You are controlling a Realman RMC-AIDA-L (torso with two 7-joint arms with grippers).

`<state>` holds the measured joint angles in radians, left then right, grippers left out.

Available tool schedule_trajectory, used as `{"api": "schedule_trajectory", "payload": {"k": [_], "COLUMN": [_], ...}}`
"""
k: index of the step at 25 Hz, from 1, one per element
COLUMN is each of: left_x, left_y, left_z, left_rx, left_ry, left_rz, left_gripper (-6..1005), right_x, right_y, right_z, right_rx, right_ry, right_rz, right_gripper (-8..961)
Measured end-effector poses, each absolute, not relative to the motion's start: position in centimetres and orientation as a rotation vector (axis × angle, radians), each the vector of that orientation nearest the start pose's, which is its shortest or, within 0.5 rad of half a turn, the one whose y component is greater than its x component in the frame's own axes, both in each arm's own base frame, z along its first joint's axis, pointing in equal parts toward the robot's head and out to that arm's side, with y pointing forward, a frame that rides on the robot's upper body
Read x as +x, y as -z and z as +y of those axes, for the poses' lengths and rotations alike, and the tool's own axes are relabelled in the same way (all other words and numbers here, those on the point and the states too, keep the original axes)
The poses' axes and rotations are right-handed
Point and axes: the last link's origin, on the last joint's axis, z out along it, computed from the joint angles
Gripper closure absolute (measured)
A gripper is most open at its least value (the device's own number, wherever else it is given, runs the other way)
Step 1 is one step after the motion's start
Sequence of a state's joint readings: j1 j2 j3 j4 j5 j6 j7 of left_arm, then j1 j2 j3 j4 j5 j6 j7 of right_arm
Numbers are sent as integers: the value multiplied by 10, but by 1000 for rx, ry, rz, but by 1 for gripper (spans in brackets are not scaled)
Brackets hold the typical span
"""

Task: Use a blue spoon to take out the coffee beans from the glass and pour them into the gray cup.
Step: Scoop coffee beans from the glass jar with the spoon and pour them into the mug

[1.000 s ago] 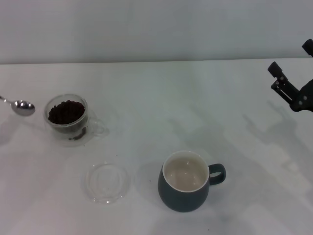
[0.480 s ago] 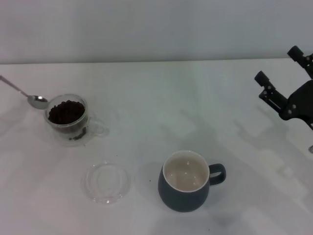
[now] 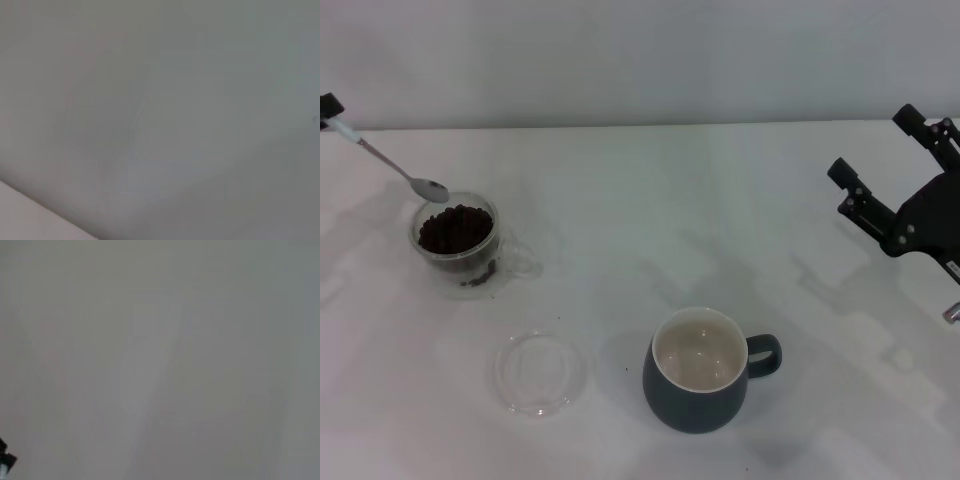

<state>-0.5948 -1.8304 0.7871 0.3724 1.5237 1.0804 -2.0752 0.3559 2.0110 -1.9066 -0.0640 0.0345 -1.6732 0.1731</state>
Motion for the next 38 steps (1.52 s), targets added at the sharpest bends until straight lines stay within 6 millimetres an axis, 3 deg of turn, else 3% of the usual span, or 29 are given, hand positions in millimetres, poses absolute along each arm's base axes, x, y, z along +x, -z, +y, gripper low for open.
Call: {"api": "schedule_trajectory", "payload": {"k": [13,38], "left_x": [-300,-327], "left_y": [-79,-51], "left_z": [429,397], "left_rx": [-1855,-1832], "left_ry": [873,798], "left_rz": [-1571,-1663], "left_gripper": [853,852], "right_x": [304,309], "right_y": [-8,-8], "right_z": [271,273], "right_rx": [-1878,-1875], "right_ry": [-956,-919], "right_rz": [59,88], "right_gripper": [106,106]}}
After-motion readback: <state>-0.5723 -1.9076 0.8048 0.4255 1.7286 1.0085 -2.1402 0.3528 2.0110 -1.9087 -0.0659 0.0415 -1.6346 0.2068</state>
